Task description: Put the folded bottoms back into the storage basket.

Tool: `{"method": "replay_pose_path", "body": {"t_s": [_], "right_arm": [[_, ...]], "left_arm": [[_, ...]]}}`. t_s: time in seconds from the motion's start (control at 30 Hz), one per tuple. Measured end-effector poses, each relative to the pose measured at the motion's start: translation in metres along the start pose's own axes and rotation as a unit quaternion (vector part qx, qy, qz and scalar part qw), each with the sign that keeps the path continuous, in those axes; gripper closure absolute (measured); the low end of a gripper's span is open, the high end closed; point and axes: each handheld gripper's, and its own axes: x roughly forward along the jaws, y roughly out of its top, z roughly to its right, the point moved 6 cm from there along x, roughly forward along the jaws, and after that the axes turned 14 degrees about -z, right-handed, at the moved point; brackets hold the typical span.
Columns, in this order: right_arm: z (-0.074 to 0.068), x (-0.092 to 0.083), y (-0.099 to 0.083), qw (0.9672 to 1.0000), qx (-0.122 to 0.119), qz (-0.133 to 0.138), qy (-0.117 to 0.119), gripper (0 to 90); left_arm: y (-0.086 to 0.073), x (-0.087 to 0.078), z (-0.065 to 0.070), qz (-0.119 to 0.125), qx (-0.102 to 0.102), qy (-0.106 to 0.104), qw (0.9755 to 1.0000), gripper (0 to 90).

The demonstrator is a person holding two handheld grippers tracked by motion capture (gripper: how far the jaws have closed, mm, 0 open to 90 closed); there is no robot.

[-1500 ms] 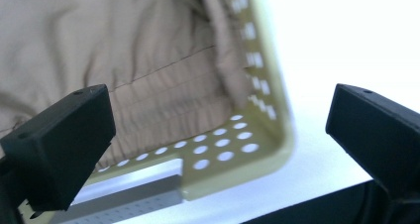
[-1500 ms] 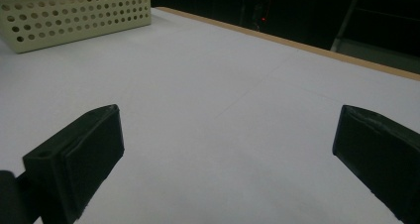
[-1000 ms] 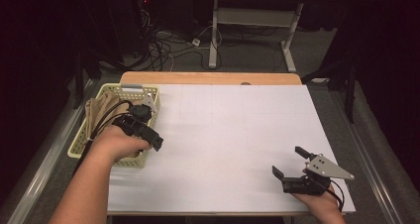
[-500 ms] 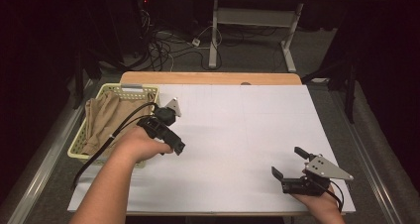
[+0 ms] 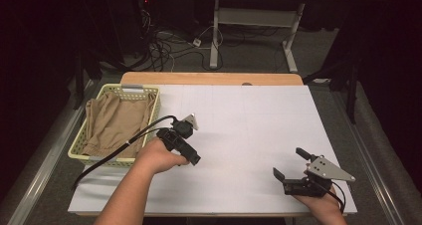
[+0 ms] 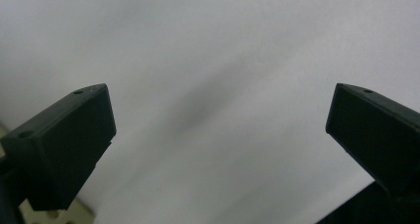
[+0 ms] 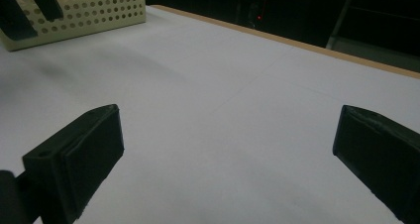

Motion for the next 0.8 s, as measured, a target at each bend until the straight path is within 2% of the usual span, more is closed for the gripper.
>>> {"method": "replay_pose_path", "body": {"t_s": [0.1, 0.2, 0.33, 0.4, 0.47, 0.57, 0.6, 0.63, 0.67, 0.77, 0.8], "right_arm": [[0.0, 0.0, 0.0, 1.0, 0.0, 0.001, 0.0, 0.2], [0.0, 0.0, 0.0, 1.0, 0.0, 0.0, 0.0, 0.2], [0.0, 0.0, -0.001, 1.0, 0.0, -0.001, 0.0, 0.2], [0.0, 0.0, -0.001, 1.0, -0.001, -0.002, 0.001, 0.2], [-0.001, 0.001, -0.001, 1.0, 0.0, -0.002, 0.002, 0.2], [-0.001, 0.001, -0.001, 1.0, -0.001, -0.002, 0.002, 0.2], [-0.001, 0.001, -0.001, 1.0, -0.001, -0.002, 0.002, 0.2], [-0.001, 0.001, -0.001, 1.0, -0.001, -0.002, 0.002, 0.2], [-0.001, 0.002, -0.002, 1.0, 0.0, -0.003, 0.002, 0.2], [-0.002, 0.002, -0.003, 1.0, 0.0, -0.004, 0.003, 0.2], [-0.002, 0.002, -0.003, 1.0, 0.0, -0.004, 0.003, 0.2]], "left_arm": [[0.002, 0.008, 0.002, 0.028, 0.007, -0.004, 0.9996, 0.0], [0.003, 0.017, 0.003, 0.059, 0.012, -0.01, 0.9982, 0.0], [0.002, 0.026, 0.002, 0.104, 0.016, -0.013, 0.9943, 0.0], [0.001, 0.032, 0.001, 0.124, 0.01, -0.022, 0.992, 0.0], [0.001, 0.037, 0.001, 0.149, 0.009, -0.031, 0.9883, 0.0], [-0.001, 0.044, 0.001, 0.191, 0.012, -0.037, 0.9809, 0.0], [-0.001, 0.044, 0.001, 0.191, 0.012, -0.037, 0.9809, 0.0], [-0.001, 0.046, 0.001, 0.202, 0.013, -0.039, 0.9785, 0.0], [-0.003, 0.049, 0.001, 0.231, 0.016, -0.04, 0.9719, 0.0], [-0.006, 0.052, 0.003, 0.269, 0.028, -0.04, 0.962, 0.0], [-0.006, 0.052, 0.003, 0.269, 0.028, -0.04, 0.962, 0.0]]}}
